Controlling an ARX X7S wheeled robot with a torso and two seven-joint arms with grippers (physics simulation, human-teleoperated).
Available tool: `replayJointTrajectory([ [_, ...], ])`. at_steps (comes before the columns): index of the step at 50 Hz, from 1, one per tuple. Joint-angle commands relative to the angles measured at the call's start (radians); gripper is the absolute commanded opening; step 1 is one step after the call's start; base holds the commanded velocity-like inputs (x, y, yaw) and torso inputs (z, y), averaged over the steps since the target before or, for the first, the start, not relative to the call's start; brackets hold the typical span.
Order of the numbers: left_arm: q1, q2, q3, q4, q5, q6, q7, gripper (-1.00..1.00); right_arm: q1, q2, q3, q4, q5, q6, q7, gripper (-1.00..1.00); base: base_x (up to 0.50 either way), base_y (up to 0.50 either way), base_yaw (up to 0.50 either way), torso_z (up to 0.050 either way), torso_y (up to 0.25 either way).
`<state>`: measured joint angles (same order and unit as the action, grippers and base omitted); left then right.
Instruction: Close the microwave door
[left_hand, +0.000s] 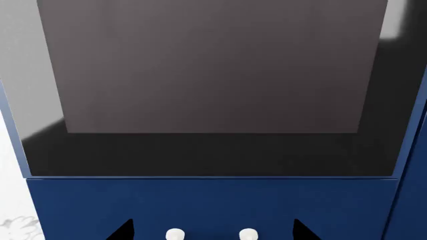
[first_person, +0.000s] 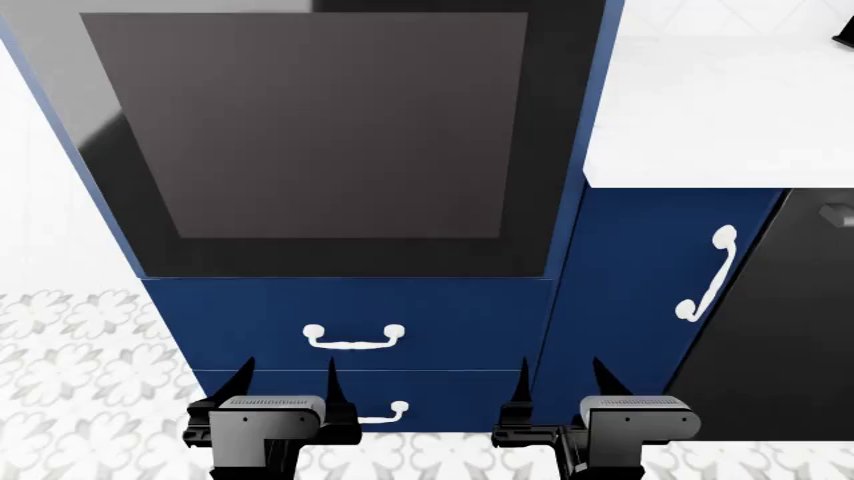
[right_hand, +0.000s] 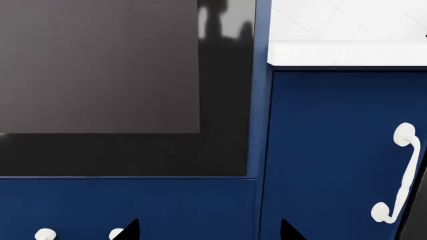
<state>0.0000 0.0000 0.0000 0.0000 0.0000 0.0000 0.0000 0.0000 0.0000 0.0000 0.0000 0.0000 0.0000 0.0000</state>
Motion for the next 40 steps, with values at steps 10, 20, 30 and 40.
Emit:
replayJointTrajectory([
  [10, -0.001, -0.046, 0.061, 0.003, -0.03, 0.009, -0.044, 1.0, 0.005, 0.043, -0.049, -0.012, 0.033, 0.005, 0.064, 1.0, 0.0, 0.0, 0.0, 0.0, 0.0],
  [20, 0.036, -0.071, 0.098, 0.187, -0.038, -0.123, -0.061, 1.0, 0.028, 0.067, -0.092, -0.124, 0.009, 0.095, 0.094, 1.0, 0.0, 0.0, 0.0, 0.0, 0.0],
  [30, -0.069, -0.107, 0.081, 0.562, -0.076, -0.517, -0.084, 1.0, 0.107, 0.087, -0.081, -0.479, 0.019, 0.461, 0.12, 1.0, 0.0, 0.0, 0.0, 0.0, 0.0],
  [40, -0.443, -0.141, -0.011, 0.799, -0.168, -1.026, -0.09, 1.0, 0.342, 0.108, -0.019, -0.79, 0.083, 0.923, 0.121, 1.0, 0.0, 0.0, 0.0, 0.0, 0.0],
])
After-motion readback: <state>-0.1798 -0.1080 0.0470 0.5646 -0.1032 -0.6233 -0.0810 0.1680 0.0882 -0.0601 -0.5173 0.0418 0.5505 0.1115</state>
